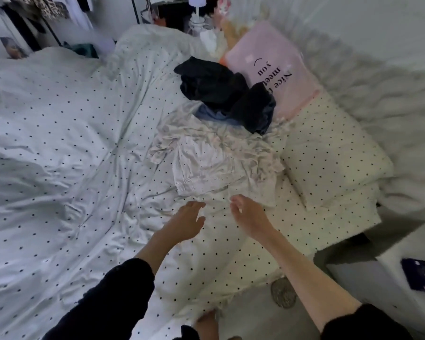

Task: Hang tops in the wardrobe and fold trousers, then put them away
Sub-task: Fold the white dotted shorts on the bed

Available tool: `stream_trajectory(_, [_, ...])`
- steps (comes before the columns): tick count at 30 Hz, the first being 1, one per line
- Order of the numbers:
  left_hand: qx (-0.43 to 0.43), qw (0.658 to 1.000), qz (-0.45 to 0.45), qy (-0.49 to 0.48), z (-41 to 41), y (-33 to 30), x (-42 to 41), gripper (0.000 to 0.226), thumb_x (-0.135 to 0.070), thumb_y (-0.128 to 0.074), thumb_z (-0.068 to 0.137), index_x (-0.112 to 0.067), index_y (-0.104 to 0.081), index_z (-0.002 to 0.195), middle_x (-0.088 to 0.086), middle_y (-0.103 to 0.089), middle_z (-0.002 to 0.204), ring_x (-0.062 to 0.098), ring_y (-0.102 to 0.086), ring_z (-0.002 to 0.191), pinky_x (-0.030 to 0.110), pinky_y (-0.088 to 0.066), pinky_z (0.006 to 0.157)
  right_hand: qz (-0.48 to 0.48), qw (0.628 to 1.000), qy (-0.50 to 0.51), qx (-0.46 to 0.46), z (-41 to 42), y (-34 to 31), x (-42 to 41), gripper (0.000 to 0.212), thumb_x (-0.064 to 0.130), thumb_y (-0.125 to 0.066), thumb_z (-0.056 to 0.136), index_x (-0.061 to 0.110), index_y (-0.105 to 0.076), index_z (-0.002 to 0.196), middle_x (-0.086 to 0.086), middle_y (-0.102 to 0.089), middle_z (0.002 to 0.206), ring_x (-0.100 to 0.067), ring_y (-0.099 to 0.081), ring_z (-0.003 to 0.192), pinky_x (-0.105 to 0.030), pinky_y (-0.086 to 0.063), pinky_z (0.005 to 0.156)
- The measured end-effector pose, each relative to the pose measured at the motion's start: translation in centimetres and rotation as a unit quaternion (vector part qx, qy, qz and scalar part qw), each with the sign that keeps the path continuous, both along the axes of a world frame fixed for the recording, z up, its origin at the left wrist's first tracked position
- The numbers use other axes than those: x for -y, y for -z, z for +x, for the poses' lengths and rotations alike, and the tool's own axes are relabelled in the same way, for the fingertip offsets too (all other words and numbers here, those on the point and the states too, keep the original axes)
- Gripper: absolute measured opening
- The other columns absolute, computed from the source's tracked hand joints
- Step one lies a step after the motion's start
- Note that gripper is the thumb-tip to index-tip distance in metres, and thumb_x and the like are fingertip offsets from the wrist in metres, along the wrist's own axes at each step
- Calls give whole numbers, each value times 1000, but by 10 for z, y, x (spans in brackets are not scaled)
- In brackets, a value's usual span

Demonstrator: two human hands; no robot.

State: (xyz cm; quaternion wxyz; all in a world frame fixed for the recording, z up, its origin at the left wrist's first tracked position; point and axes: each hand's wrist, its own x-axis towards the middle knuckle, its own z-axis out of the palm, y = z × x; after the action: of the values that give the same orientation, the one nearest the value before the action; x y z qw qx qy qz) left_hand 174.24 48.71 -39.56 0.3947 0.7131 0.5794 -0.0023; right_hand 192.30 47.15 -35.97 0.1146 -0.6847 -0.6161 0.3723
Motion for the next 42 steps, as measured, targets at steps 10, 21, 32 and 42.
stream_trajectory(10, [-103, 994, -24, 5, 53, 101, -113, 49, -21, -40, 99, -16, -28, 146, 5, -19, 156, 24, -23, 141, 40, -28, 112, -19, 982, -157, 105, 63, 117, -156, 38, 16, -32, 101, 14, -46, 136, -5, -50, 134, -19, -45, 123, -29, -39, 95])
stream_trajectory(21, [-220, 968, 117, -33, 77, 247, -185, 69, -7, -42, 96, -29, -7, 151, -3, -11, 159, 18, -9, 146, 44, -7, 117, 54, 890, -330, 312, 108, 269, -243, 52, 25, -42, 98, 12, -28, 147, -10, -22, 155, -30, -16, 144, -47, -16, 115])
stream_trajectory(32, [-154, 958, 230, -70, 70, 201, -158, 47, 17, -71, 58, -12, -73, 96, 7, -67, 77, 27, -65, 73, 44, -52, 81, 84, 895, -361, 248, 102, 230, -239, 35, 6, -38, 96, 13, -50, 128, -1, -51, 128, -21, -41, 121, -32, -39, 96])
stream_trajectory(42, [-117, 990, 76, -12, 58, 130, -58, 64, 9, -42, 86, -29, -44, 137, -1, -53, 119, 17, -48, 113, 28, -30, 100, -17, 927, -321, 192, 117, 149, -128, 27, 24, -45, 97, 17, -53, 122, 2, -53, 119, -14, -43, 115, -21, -40, 83])
